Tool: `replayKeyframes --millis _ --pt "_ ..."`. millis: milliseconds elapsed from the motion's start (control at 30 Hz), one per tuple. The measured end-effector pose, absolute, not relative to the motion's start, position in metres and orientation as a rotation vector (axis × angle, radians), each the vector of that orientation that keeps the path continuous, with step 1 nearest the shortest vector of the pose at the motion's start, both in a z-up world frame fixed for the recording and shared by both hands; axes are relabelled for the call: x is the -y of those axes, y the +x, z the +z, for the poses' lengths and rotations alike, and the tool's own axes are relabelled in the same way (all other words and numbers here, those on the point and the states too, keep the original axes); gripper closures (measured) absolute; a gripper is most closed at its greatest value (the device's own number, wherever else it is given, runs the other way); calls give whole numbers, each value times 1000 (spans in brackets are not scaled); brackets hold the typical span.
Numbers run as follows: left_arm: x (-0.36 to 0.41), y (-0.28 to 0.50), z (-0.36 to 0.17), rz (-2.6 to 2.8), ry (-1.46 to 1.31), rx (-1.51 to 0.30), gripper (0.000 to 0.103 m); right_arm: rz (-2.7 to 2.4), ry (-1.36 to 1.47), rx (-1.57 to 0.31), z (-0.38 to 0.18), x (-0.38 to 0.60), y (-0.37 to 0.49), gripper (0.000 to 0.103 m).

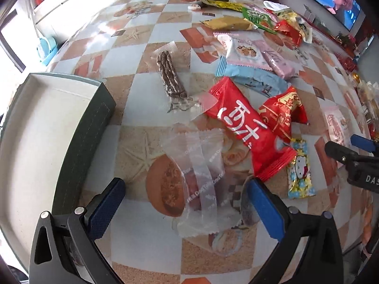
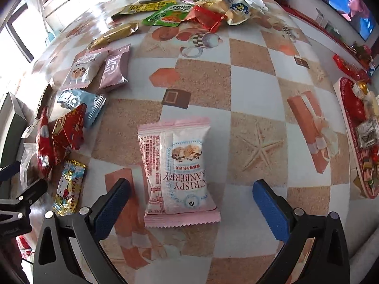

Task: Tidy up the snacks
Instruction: 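Grasp the pink Crispy Cranberry pack with right tool while left tool grasps clear-wrapped treat, then carry both packs into the white tray and open both tools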

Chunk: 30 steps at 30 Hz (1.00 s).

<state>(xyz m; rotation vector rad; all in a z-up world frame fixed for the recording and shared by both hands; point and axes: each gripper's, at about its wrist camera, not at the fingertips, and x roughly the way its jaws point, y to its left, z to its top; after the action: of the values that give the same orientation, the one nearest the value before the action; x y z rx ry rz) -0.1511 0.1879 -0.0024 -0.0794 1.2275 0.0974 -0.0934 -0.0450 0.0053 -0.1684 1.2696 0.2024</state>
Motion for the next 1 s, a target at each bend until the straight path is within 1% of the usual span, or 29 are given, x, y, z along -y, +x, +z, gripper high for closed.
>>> replayKeyframes --millis 200,267,333,367,400,433,467,500,533,567,600,733,1000 --pt "-189 -162 -5 70 -59 -1137 0 213 -176 -1263 5 43 -89 0" --pt "-189 -164 -5 71 -59 -1150 0 222 -187 -1269 5 36 -85 0" --pt "-187 -163 -4 71 -61 -1174 1 233 -199 -1270 7 30 -85 3" --pt "-185 -163 -3 64 -59 -1180 3 238 -204 -1264 9 26 -84 14" --pt "-181 -163 -1 56 -51 -1175 10 246 -210 -1255 15 24 -87 33" --pt "-178 -164 1 43 -43 -1171 14 253 -209 -1252 18 23 -88 45" --pt "-174 -165 4 28 -34 -1165 23 252 -210 -1255 20 22 -89 61" --pt "-172 -167 6 19 -27 -1158 37 254 -205 -1258 20 23 -91 61" --pt "-169 -168 8 10 -21 -1150 46 255 -207 -1253 20 23 -92 61" --pt "-167 -168 10 3 -15 -1142 68 256 -202 -1248 21 25 -95 61" --pt "-166 -168 11 -10 -18 -1138 72 261 -182 -1248 21 27 -96 61" --pt "-171 -173 13 -38 -63 -1135 72 321 -73 -1253 28 37 -110 61" --pt "-192 -194 34 -31 -112 -1081 72 370 -7 -1240 49 37 -120 61"
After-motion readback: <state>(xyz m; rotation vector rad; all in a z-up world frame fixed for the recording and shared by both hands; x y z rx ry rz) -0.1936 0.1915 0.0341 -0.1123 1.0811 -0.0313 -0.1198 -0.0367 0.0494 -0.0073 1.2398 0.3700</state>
